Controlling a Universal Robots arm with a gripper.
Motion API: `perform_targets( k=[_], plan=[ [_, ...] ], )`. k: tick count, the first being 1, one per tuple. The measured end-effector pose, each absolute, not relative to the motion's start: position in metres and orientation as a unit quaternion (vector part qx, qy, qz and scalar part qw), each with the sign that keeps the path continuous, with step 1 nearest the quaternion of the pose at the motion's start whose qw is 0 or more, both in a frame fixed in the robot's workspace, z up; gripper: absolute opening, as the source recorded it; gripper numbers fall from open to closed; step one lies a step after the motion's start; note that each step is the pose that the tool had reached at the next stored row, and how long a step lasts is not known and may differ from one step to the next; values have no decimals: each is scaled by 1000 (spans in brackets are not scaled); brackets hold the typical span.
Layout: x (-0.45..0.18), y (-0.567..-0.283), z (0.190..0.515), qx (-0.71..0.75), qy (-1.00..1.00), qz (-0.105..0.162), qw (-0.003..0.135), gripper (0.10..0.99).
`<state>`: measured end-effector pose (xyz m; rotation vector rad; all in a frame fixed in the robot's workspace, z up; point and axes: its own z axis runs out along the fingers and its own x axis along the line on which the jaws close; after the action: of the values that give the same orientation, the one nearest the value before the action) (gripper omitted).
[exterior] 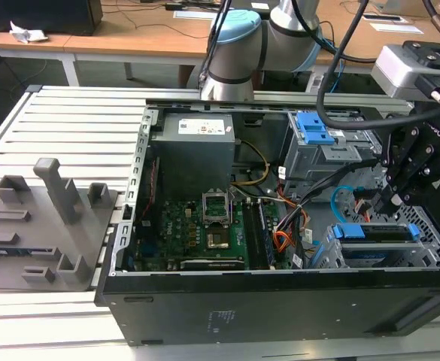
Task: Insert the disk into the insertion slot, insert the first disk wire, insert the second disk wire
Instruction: 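Insert the disk into the insertion slot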
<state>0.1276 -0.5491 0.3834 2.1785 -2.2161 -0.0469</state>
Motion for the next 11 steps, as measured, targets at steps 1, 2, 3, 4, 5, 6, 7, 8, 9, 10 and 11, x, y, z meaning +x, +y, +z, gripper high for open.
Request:
perform_targets(
  k=[1, 2, 3, 4, 5, 6, 7, 8, 9, 10, 11],
  plan=[
    [128, -549, 382, 701, -713, -15, 17, 106],
    [128, -549, 379, 701, -713, -15, 17, 106],
    [128, -549, 377, 701, -713, -15, 17, 106],
    [128, -549, 375, 701, -713, -15, 17, 106],
    [128, -549, 373, 701, -713, -15, 17, 106],
    [128, -549, 370, 701, -713, -15, 17, 106],
    [128, -549, 369, 701, -713, -15, 17, 106],
    [128, -549, 367, 701, -713, -15, 17, 106],
    [128, -549, 365, 701, -713, -15, 17, 106],
    [128, -549, 363, 701, -713, -15, 17, 106],
    [128, -549, 361, 701, -713, -15, 17, 106]
  ],
)
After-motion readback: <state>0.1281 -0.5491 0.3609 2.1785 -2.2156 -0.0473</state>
